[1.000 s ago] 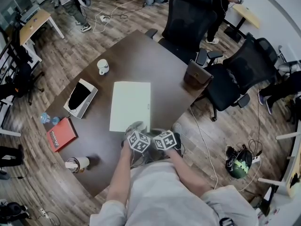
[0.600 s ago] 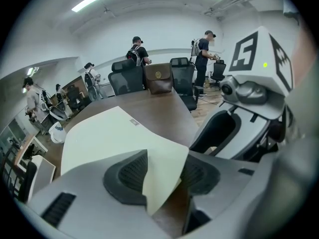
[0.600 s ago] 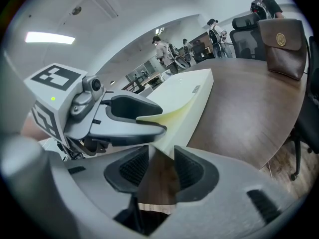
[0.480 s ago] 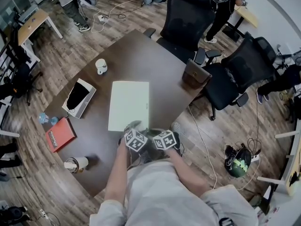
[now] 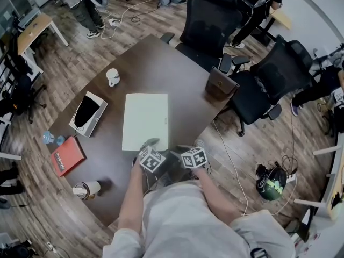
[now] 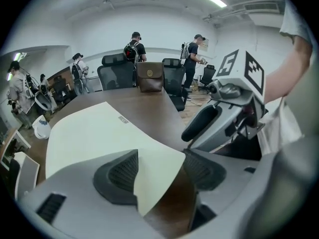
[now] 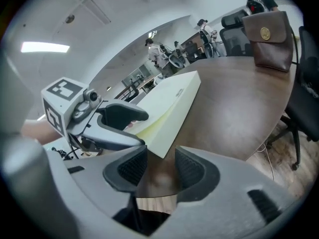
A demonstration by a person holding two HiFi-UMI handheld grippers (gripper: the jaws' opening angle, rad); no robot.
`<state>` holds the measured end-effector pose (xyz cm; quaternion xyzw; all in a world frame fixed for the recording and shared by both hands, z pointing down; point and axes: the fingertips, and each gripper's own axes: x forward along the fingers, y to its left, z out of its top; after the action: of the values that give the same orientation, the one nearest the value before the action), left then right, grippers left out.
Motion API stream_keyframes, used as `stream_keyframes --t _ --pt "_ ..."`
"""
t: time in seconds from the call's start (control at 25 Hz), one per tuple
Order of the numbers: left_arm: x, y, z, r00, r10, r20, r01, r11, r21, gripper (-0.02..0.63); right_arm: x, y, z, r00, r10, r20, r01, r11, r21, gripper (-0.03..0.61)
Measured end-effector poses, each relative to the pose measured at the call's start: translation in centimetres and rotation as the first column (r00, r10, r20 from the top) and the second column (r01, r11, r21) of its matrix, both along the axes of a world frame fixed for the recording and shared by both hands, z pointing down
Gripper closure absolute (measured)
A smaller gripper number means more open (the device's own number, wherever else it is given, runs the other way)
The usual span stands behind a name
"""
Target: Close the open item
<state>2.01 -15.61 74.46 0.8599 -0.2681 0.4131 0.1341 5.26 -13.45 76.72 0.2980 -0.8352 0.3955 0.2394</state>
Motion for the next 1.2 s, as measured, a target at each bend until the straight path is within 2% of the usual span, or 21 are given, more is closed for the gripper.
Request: stream_keyframes --t 0.2,0.4,0.48,0.56,0.64,0.68,0.88,1.2 --pt "-0.2 0.0 -0.7 0.999 -0.029 -0.042 0.03 0.999 0.014 0.341 0.7 -1.2 -1.0 0.998 0.061 0.008 -0.061 0.997 0.039 0.412" --pt "-0.4 0.1 -1.4 0.998 -0.039 -0.046 0.041 0.998 0.043 0.341 0.5 -1.6 -1.3 0.998 0.056 0.005 -0.057 0.997 0.054 0.417" --pt "-0.6 0.0 -1.7 0.994 -0.067 -0.081 0.07 0.997 0.038 0.341 0.4 -1.7 -1.3 0.998 0.057 0.006 -0.057 0.997 0.052 0.417" --pt "-1.0 -0.3 -2.4 0.975 -0.147 -0.165 0.15 0.989 0.003 0.344 0.4 -1.8 -1.4 0.998 0.063 0.01 -0.064 0.997 0.052 0.42" --pt "-1.7 -0.9 -3.1 0.938 -0.245 -0.247 0.24 0.97 -0.05 0.353 0.1 -1.9 -1.5 0.998 0.064 0.011 -0.064 0.997 0.053 0.423" --pt "-2.2 -1.1 -3.2 0.923 -0.277 -0.266 0.269 0.961 -0.067 0.362 0.0 -1.9 -1.5 0.998 0.061 0.011 -0.062 0.997 0.054 0.424" --pt "-3.3 -1.4 -3.4 0.915 -0.306 -0.264 0.301 0.952 -0.059 0.374 -0.4 -1.8 -1.3 0.999 0.046 0.007 -0.046 0.997 0.054 0.425" --pt "-4.6 -1.4 -4.8 0.873 -0.375 -0.311 0.384 0.923 -0.035 0.376 -0.5 -2.6 -2.3 0.999 0.037 -0.003 -0.037 0.996 0.083 0.425"
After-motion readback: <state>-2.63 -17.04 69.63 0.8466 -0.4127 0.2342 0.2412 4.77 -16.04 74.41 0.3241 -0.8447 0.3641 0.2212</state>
